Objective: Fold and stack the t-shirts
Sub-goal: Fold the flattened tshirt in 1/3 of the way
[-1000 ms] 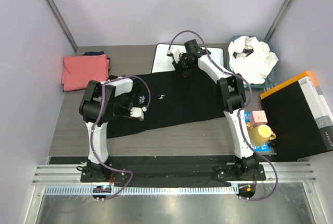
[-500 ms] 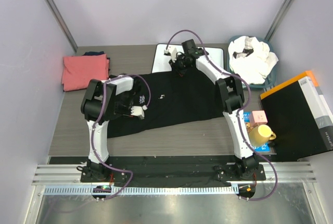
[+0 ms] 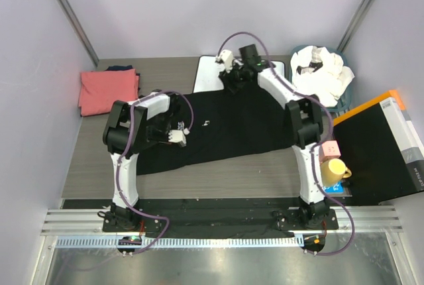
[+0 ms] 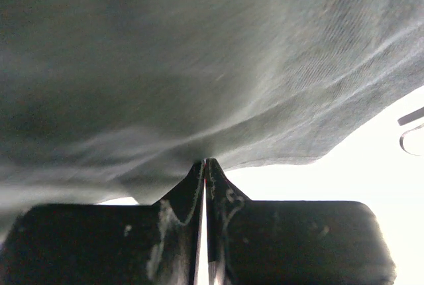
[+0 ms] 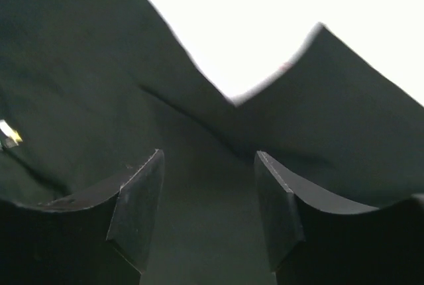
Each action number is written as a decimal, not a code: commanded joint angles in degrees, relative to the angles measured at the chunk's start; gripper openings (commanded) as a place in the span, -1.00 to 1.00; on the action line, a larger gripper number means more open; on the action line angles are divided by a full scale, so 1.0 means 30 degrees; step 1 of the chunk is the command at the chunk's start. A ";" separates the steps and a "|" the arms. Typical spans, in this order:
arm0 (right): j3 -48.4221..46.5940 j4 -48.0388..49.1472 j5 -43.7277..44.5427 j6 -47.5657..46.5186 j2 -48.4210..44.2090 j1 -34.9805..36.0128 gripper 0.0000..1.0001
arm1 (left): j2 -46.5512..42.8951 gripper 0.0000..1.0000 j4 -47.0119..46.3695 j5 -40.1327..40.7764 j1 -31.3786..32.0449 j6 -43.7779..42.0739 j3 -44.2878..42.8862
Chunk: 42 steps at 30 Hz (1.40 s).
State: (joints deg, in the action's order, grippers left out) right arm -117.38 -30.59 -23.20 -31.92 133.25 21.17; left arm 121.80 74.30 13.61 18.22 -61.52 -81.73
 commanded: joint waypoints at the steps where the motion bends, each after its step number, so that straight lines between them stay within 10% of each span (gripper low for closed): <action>1: 0.1946 0.0329 0.1171 -0.1687 -0.4540 -0.1605 0.17 | -0.1370 -1.00 0.0486 -0.0640 -0.0155 -0.0118 -0.1202; 5: 0.3529 -0.6098 0.1462 -0.6224 -0.5130 -0.2776 -0.98 | -0.1576 -1.00 0.0633 -0.0697 -0.0272 -0.0412 -0.1437; 15: 0.9564 -0.9227 0.2196 -0.9750 -0.6712 -0.3277 -0.98 | -0.1898 -1.00 0.0282 -0.0786 -0.0565 -0.1699 0.0052; 42: 1.1385 -0.8816 0.2813 -1.0042 -0.5539 -0.3570 -0.98 | -0.2802 -0.99 -0.1449 -0.2044 -0.0683 -0.0853 0.3545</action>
State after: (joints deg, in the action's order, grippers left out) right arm -84.75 -54.72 -15.90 -60.12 116.62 10.50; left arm 116.22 71.31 14.59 16.10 -64.90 -69.30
